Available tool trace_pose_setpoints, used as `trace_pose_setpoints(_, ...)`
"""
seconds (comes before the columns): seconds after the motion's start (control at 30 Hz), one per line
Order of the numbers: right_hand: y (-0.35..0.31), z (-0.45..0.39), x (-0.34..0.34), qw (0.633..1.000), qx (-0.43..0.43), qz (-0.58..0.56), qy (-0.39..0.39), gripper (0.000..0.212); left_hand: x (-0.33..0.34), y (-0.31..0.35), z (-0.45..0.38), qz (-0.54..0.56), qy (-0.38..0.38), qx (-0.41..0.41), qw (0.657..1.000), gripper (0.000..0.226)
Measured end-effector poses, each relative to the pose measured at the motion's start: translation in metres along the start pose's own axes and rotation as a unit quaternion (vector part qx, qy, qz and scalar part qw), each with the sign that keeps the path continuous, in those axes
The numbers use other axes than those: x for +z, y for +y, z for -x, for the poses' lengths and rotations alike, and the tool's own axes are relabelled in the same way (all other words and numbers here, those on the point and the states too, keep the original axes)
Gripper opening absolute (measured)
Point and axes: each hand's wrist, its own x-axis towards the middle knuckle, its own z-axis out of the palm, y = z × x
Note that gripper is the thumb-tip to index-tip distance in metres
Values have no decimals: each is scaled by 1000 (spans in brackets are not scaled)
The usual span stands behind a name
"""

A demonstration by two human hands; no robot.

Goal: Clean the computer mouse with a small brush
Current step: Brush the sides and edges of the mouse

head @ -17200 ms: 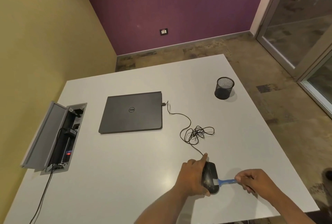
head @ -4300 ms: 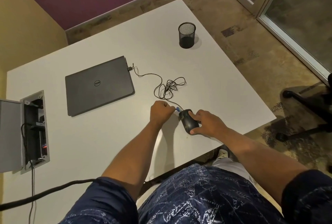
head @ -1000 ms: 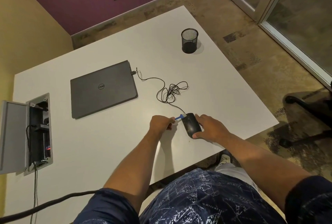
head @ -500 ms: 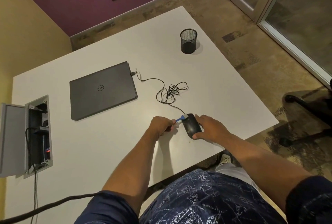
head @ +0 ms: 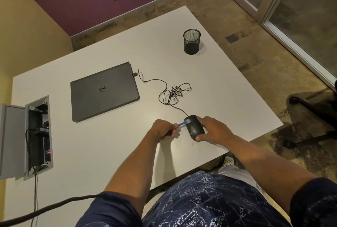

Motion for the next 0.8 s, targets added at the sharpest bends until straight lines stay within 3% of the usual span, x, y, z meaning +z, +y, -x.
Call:
trace_pose_setpoints(0.13, 0, 0, 0, 1000, -3, -8, -2, 95, -5, -2, -4, -71, 67, -20, 995, 35)
trace_pose_setpoints(0.37, 0, -1, 1, 1000, 5, 6, -1, 93, -5, 0, 0, 71, -5, -6, 997, 17)
trace_pose_setpoints(0.57, 0, 0, 2, 1000, 4, 6, 3, 92, 1, 0, 0, 8, -26, -43, 999, 34)
trace_pose_setpoints(0.67, 0, 0, 1, 1000, 4, 8, 4, 94, -9, -2, -4, -26, 6, -53, 998, 32)
trace_pose_setpoints(0.8, -1, 0, 1, 1000, 2, 12, 5, 94, -18, -4, -6, 67, -21, -38, 997, 28)
